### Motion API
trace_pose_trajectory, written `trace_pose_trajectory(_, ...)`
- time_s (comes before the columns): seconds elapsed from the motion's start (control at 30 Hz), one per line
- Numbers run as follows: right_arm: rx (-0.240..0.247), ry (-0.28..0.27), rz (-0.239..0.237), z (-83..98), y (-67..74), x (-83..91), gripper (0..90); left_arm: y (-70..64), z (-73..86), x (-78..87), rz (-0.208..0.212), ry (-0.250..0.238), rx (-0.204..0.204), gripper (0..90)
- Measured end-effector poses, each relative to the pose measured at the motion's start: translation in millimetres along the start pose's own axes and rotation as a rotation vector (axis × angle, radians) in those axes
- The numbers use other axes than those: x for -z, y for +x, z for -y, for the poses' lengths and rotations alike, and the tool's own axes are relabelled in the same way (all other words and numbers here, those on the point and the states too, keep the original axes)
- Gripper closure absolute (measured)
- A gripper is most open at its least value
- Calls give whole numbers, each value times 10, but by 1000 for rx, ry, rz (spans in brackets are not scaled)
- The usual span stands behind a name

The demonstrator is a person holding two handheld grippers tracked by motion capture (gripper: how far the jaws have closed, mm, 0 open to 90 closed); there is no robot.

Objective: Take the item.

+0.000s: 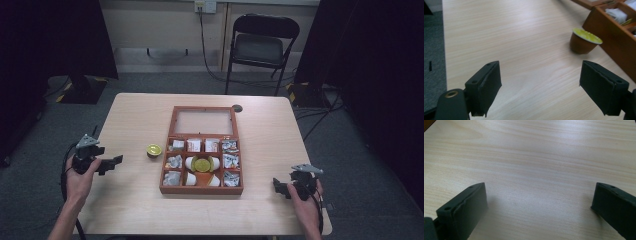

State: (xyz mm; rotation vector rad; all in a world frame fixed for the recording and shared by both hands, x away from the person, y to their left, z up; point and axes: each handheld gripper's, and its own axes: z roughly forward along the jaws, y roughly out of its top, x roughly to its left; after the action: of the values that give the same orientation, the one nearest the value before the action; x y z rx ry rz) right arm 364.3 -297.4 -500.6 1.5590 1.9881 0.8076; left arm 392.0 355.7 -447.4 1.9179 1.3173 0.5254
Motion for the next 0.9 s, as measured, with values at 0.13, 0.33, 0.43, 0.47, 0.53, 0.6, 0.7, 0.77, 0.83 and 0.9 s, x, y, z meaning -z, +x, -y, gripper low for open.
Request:
trace_pose_trajectory(0.13,0,0,0,0,0,0,0,88,80,-49,-32,28,36,178)
trace_pose_trajectory(0.33,0,0,0,0,0,0,0,114,192,-180,-53,83,-4,190)
trace_pose_trajectory(0.43,0,0,0,0,0,0,0,129,241,-283,-50,148,-18,191)
trace_pose_trajectory(0.47,0,0,0,0,0,0,0,130,259,-303,-53,149,-18,189)
trace_pose_trajectory(0.53,0,0,0,0,0,0,0,137,291,-340,-62,167,-8,191)
trace_pose_trajectory(0.6,0,0,0,0,0,0,0,140,310,-353,-72,142,0,160)
trace_pose_trajectory(0.7,0,0,0,0,0,0,0,138,333,-357,-78,119,1,162)
trace_pose_trajectory(0.77,1,0,0,1,0,0,0,127,348,-368,-85,104,8,150)
trace_pose_trajectory(0.83,0,0,0,1,0,1,0,111,367,-386,-88,80,7,134)
trace_pose_trajectory(0.9,0,0,0,1,0,0,0,95,389,-399,-95,58,7,107)
